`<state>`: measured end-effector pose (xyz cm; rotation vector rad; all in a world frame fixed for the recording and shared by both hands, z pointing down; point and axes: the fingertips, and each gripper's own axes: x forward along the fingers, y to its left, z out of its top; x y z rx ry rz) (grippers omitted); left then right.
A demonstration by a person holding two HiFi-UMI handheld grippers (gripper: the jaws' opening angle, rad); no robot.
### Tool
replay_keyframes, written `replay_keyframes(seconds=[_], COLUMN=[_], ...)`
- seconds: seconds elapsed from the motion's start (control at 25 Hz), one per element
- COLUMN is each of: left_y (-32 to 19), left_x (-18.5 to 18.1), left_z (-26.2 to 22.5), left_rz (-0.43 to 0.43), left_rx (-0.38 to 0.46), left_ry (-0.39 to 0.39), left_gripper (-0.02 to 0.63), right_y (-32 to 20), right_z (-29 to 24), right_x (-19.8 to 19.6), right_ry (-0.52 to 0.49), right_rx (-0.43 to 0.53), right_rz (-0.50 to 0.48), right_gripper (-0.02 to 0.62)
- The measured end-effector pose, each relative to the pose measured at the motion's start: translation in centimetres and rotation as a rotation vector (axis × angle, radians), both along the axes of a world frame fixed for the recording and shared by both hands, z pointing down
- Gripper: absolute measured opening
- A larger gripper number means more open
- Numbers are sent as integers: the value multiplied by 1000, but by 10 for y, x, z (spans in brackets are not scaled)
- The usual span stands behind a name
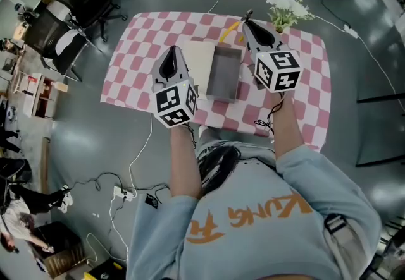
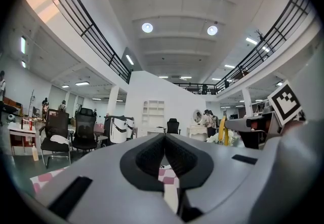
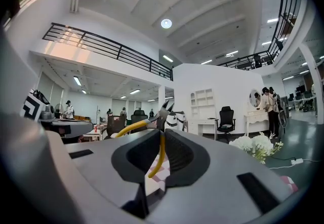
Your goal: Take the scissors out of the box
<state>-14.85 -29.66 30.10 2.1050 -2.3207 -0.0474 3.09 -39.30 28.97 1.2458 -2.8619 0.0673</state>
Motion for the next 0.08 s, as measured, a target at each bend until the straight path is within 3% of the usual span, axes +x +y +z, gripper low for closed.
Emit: replay_keyframes(seconds=[0.08], left_y=[0], left_x=[1], left_z=[2], left_rz=[6], left_rx=[-2], left_ry=[-2], left_gripper=[20], right_y=[0], right_z=[0], right_x=[-3], right_ry=[1], right_rx=[4], right_rz=[-3], right_gripper=[31])
